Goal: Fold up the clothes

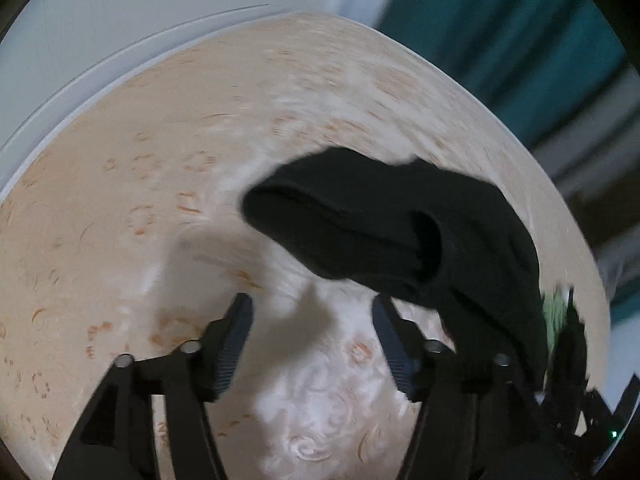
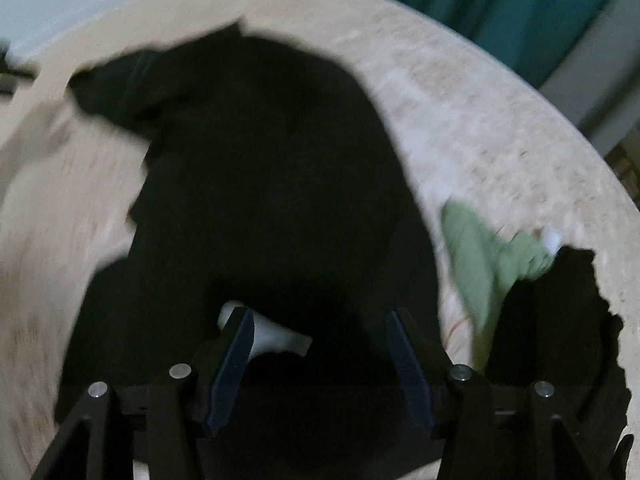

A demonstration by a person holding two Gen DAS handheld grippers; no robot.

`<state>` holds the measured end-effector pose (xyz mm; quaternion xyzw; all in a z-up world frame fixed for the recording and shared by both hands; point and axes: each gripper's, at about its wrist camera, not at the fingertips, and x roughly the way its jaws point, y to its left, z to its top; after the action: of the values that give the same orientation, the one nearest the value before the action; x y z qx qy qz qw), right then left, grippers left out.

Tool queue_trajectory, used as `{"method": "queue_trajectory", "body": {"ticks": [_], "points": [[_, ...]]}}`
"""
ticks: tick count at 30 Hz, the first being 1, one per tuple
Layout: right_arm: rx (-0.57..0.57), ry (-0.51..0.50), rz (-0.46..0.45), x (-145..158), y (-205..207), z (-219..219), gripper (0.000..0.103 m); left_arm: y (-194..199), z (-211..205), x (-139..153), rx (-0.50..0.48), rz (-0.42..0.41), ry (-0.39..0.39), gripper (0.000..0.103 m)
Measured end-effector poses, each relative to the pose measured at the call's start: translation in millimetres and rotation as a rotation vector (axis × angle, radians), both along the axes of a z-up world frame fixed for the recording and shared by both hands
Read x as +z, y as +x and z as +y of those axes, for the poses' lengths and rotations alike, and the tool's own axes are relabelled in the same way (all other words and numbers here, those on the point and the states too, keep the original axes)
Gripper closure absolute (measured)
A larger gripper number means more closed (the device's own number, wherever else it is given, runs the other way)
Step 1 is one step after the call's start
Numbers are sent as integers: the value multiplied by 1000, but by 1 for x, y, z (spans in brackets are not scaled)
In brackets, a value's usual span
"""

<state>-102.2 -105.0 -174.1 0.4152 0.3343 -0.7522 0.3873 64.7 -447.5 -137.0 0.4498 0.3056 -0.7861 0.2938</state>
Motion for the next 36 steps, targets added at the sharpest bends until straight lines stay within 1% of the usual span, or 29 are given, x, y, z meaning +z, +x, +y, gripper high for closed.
{"method": "queue_trajectory", "body": {"ticks": [2,4,7,10,12,13,14,15,16,18,20,23,26,29,31,33,36], "points": [[-13,10,-39,-10,-2,3,45,-17,16,-3,-52,-30,-46,38],[-34,0,-85,-20,-6,4,45,-35,26,-10,-104,-43,-47,37],[-32,4,-99,-29,-4,1,47,-68,39,-23,-162,-66,-55,37],[-11,21,-100,-36,3,-1,53,-100,49,-37,-200,-95,-80,37],[-9,33,-91,-40,5,0,64,-118,55,-45,-225,-114,-103,38],[-14,41,-83,-43,5,0,76,-125,57,-49,-239,-123,-118,41],[-19,50,-76,-45,6,1,91,-130,58,-52,-246,-130,-122,48],[-29,45,-78,-46,5,3,97,-132,59,-54,-251,-134,-113,83],[-39,38,-81,-45,4,5,97,-131,59,-55,-247,-134,-93,98],[-61,-2,-82,-34,4,11,98,-129,57,-57,-240,-130,-59,99],[-83,-43,-82,-22,4,16,99,-116,55,-46,-233,-104,-72,99],[-79,-112,-99,5,14,23,100,-92,46,-23,-211,-62,-71,99],[-21,-180,-163,39,42,22,100,-64,34,6,-175,-31,-93,99],[94,-221,-226,70,84,12,100,-24,21,40,-143,-13,-110,99],[197,-240,-286,86,118,3,100,7,13,61,-112,-13,-135,99],[291,-246,-346,92,149,-7,100,44,6,78,-75,-25,-154,99],[457,-249,-434,98,207,-26,100,101,-10,92,-2,-52,-160,98]]}}
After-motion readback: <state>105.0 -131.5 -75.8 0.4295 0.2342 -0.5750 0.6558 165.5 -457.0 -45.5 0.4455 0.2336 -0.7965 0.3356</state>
